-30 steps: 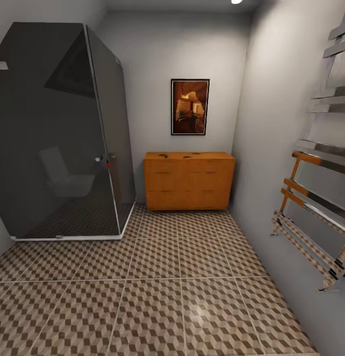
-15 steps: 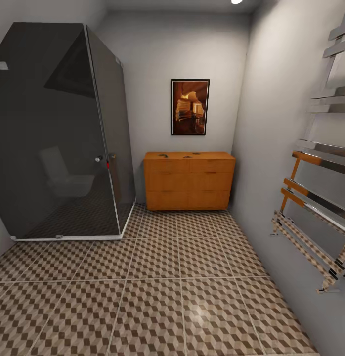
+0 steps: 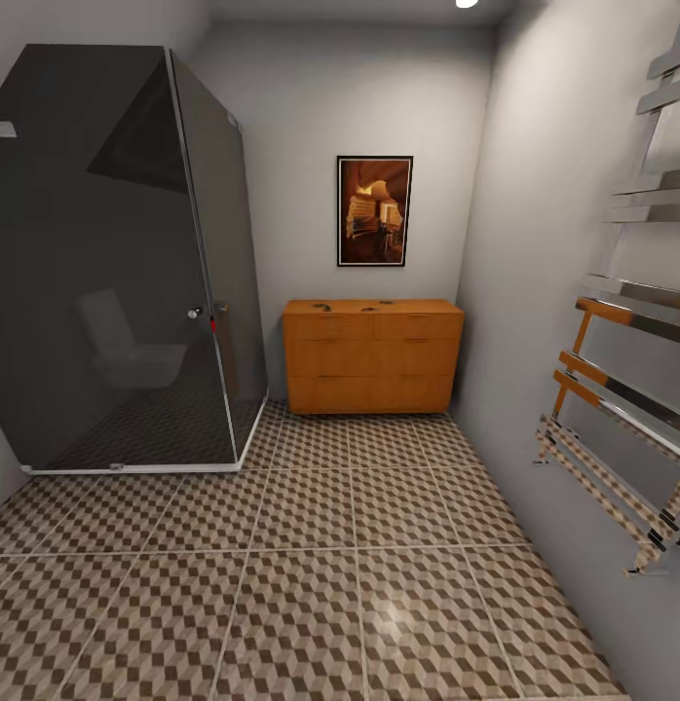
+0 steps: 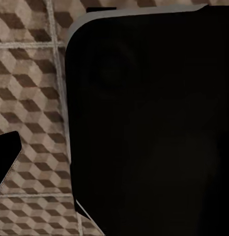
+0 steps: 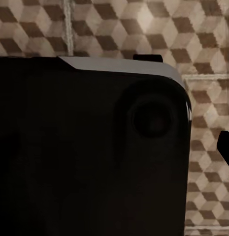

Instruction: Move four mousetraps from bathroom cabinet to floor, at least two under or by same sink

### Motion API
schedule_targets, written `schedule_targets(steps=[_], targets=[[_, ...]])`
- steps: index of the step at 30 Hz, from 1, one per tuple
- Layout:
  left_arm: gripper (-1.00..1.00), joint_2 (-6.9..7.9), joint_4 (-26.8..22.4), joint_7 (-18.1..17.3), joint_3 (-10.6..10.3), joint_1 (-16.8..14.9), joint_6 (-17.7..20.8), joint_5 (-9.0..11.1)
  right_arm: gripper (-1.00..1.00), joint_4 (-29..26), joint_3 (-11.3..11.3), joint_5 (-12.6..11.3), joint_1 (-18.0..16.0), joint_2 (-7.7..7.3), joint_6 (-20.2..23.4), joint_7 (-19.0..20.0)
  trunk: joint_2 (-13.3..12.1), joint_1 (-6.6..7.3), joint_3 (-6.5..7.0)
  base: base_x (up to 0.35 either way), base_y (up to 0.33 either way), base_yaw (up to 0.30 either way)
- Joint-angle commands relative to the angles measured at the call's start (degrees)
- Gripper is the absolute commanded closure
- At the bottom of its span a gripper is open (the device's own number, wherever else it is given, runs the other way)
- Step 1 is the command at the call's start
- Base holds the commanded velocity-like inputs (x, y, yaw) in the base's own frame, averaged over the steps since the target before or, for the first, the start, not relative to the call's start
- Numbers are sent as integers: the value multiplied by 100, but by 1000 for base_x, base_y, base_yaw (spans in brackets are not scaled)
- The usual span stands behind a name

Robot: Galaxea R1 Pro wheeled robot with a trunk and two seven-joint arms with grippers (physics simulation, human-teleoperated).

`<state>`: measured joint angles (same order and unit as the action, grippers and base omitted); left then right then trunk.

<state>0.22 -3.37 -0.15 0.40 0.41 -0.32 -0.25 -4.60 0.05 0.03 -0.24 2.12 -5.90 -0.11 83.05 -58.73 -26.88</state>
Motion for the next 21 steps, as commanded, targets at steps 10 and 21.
schedule_targets(steps=[10,21], targets=[[-100,91,-333,28,14,3,13,-14,-100,-320,-5,16,-2,0,-341,-32,2,0,-5,0,0,0],[-100,135,-688,276,21,-4,54,-9,-100,-675,-5,37,-2,-2,-295,-151,2,0,-5,0,0,0]])
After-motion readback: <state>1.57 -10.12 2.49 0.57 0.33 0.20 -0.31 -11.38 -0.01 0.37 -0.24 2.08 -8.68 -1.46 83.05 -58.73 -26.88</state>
